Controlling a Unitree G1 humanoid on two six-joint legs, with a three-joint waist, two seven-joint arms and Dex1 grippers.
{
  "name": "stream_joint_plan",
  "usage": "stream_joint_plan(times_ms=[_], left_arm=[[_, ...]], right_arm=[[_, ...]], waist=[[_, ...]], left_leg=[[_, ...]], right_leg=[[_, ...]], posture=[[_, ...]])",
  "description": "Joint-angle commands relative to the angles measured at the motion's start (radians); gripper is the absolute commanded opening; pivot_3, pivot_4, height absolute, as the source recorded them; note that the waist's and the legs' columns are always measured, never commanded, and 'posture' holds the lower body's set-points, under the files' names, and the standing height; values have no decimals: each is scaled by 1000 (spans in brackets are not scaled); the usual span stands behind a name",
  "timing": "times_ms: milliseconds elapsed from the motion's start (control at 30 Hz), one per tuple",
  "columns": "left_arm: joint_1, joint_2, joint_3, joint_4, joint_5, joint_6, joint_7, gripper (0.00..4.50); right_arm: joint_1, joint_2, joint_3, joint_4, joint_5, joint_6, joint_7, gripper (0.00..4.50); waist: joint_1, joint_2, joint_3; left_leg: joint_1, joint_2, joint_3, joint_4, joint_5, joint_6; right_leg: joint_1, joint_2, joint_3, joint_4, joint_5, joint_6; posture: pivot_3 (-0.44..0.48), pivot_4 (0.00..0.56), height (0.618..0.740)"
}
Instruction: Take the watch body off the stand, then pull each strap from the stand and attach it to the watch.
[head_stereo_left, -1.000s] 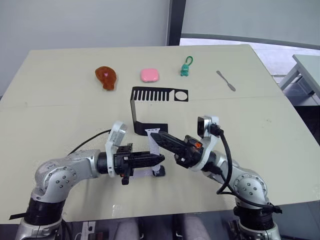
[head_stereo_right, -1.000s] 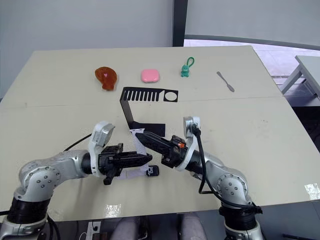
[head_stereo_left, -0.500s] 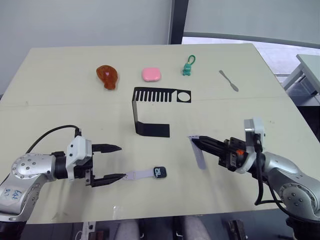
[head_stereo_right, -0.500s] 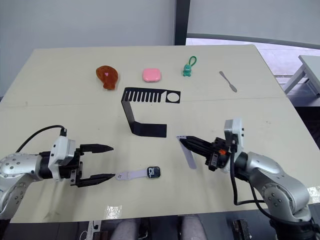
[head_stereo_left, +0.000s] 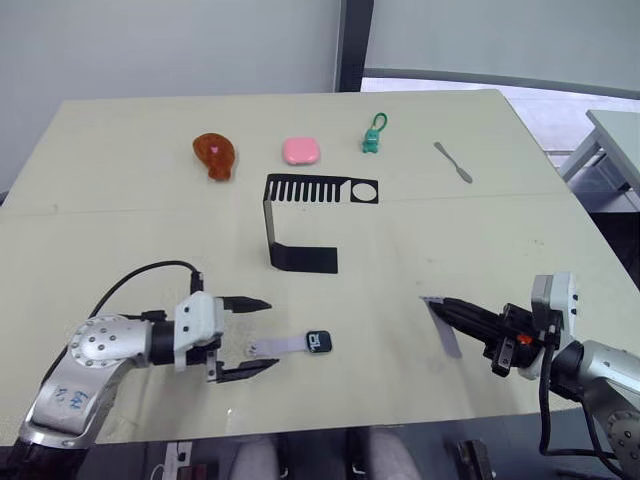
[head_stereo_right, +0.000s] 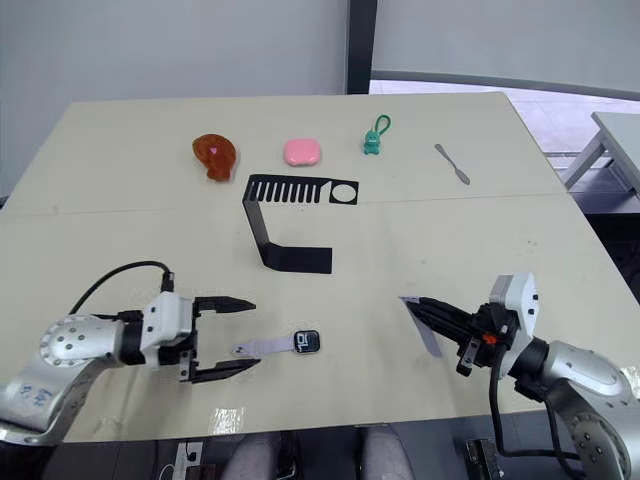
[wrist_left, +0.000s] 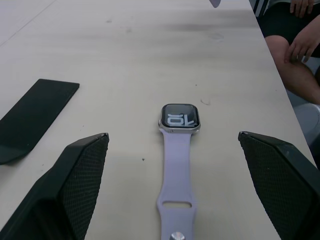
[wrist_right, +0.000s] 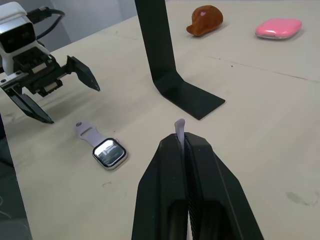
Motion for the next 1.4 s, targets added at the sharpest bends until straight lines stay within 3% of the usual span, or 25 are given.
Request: stream_joint_plan(times_ms=[33, 233, 600, 700, 767, 1167, 1300, 1400], left_arm=[[-63, -47, -139, -29, 122, 51, 77, 4464], [-104, -95, -255, 10, 208, 101, 111, 4464], [-117, -122, -278, 89, 236, 111, 107, 4464], [-126, -136, -287, 111, 244, 98, 109, 3605], [-132, -145, -294, 121, 248, 94, 109, 2742], [-135, -169, -337, 149, 282, 103, 120, 2742], [-134, -170, -340, 152, 290, 107, 129, 1592], [-132, -170, -334, 152, 284, 103, 131, 1594]], right_arm=[[-31, -14, 15, -25, 13, -11, 33, 0], [-66, -14, 79, -30, -6, -5, 43, 0], [-69, -10, 122, -51, -14, 1, 23, 0], [-68, -5, 130, -52, -20, 1, 18, 0], [-70, -3, 134, -51, -23, 2, 16, 0], [-55, -3, 135, -52, -26, -7, 16, 0], [-46, -4, 132, -54, -28, -14, 21, 0], [-46, -4, 132, -54, -41, -31, 26, 0]], waist=[[1, 0, 0], [-1, 0, 0], [2, -1, 0], [2, -1, 0], [2, -1, 0], [22, -1, 0], [26, -1, 0], [25, -1, 0]], left_leg=[[0, 0, 0, 0, 1, -2], [-2, 0, 1, 1, 1, -2], [-2, 0, 1, 5, 2, -1], [-1, 0, 1, 5, 2, -1], [-1, 0, 1, 5, 2, -1], [-1, 0, 1, 8, 1, 0], [-1, 0, 0, 10, 1, 0], [0, 2, -1, 13, -1, 0]], right_leg=[[0, 0, 0, 0, 0, 0], [-2, 1, 1, 0, 0, 0], [-2, 0, 1, 4, 0, 0], [-2, 0, 1, 5, 0, 0], [-1, 0, 1, 5, 0, 0], [0, 0, 1, 5, 0, 0], [1, 0, 0, 5, 0, 0], [4, 1, -1, 5, 0, 0]], posture=[[0, 150, 740], [0, 150, 740], [0, 150, 740], [0, 150, 740], [0, 150, 740], [0, 150, 740], [0, 150, 740], [0, 150, 740]])
